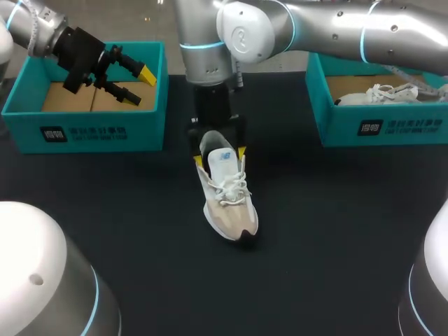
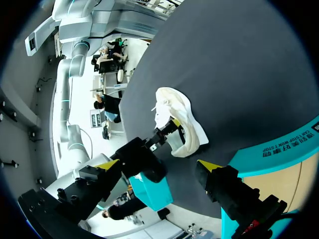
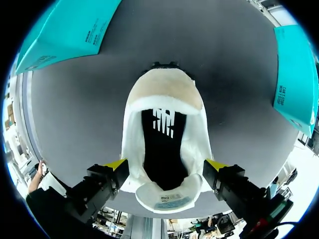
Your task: Take the shoe out of the shoebox, open the shoe tongue, remove and reinsert the insole, then place the shoe into the shoebox
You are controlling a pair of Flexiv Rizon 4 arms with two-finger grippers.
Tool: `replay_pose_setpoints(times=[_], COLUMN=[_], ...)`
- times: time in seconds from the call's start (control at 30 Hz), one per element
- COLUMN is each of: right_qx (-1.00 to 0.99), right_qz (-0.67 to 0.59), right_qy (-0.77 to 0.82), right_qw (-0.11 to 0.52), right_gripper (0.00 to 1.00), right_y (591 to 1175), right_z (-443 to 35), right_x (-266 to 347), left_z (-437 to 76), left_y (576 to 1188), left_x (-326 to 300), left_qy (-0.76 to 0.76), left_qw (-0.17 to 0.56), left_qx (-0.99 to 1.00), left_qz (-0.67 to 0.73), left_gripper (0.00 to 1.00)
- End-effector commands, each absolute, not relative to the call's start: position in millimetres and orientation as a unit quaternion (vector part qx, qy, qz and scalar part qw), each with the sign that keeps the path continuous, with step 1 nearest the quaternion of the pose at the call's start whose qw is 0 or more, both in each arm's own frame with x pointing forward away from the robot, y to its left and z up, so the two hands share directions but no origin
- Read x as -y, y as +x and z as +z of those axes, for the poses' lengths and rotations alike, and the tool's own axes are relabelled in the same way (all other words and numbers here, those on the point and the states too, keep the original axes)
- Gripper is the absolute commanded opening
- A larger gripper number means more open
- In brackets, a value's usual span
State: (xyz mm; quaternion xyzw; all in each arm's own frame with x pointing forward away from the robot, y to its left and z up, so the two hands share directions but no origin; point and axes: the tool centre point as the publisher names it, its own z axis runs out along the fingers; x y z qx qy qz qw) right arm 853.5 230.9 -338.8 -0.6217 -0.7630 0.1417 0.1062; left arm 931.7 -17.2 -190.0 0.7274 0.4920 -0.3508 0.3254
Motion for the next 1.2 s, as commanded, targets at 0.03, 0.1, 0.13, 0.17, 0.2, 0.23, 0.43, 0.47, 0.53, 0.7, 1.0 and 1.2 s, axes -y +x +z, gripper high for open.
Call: replay_pose_setpoints(times=[0.03, 0.1, 0.13, 0.17, 0.2, 0.23, 0.43, 0.47, 0.53, 0.7, 1.0, 1.2], right_qx=[0.764, 0.765, 0.766, 0.766, 0.766, 0.766, 0.763, 0.763, 0.762, 0.762, 0.765, 0.767], right_qz=[0.129, 0.127, 0.128, 0.127, 0.126, 0.126, 0.11, 0.108, 0.106, 0.102, 0.065, 0.043], right_qy=[-0.624, -0.625, -0.624, -0.625, -0.625, -0.626, -0.635, -0.636, -0.638, -0.639, -0.641, -0.641], right_qw=[0.097, 0.092, 0.089, 0.086, 0.083, 0.08, 0.051, 0.048, 0.041, 0.027, 0.004, -0.007], right_gripper=[1.0, 1.0, 1.0, 1.0, 1.0, 1.0, 1.0, 1.0, 1.0, 1.0, 1.0, 1.0], right_y=[850, 851, 851, 851, 851, 851, 850, 849, 847, 840, 832, 818], right_z=[-326, -321, -319, -316, -313, -310, -285, -281, -273, -255, -238, -229], right_x=[-226, -226, -226, -226, -226, -225, -219, -218, -216, -215, -220, -219], left_z=[-190, -190, -190, -190, -190, -190, -190, -190, -190, -190, -190, -190], left_y=[931, 931, 931, 931, 931, 931, 931, 931, 931, 931, 931, 931], left_x=[17, 17, 17, 17, 17, 17, 17, 17, 17, 17, 17, 17], left_qy=[0.728, 0.728, 0.728, 0.728, 0.728, 0.728, 0.728, 0.728, 0.728, 0.728, 0.728, 0.728], left_qw=[0.324, 0.324, 0.324, 0.324, 0.324, 0.324, 0.324, 0.324, 0.324, 0.324, 0.324, 0.324], left_qx=[-0.492, -0.492, -0.492, -0.492, -0.492, -0.492, -0.492, -0.492, -0.492, -0.492, -0.492, -0.492], left_qz=[-0.35, -0.35, -0.35, -0.35, -0.35, -0.35, -0.35, -0.35, -0.35, -0.35, -0.35, -0.35], left_gripper=[1.0, 1.0, 1.0, 1.0, 1.0, 1.0, 1.0, 1.0, 1.0, 1.0, 1.0, 1.0])
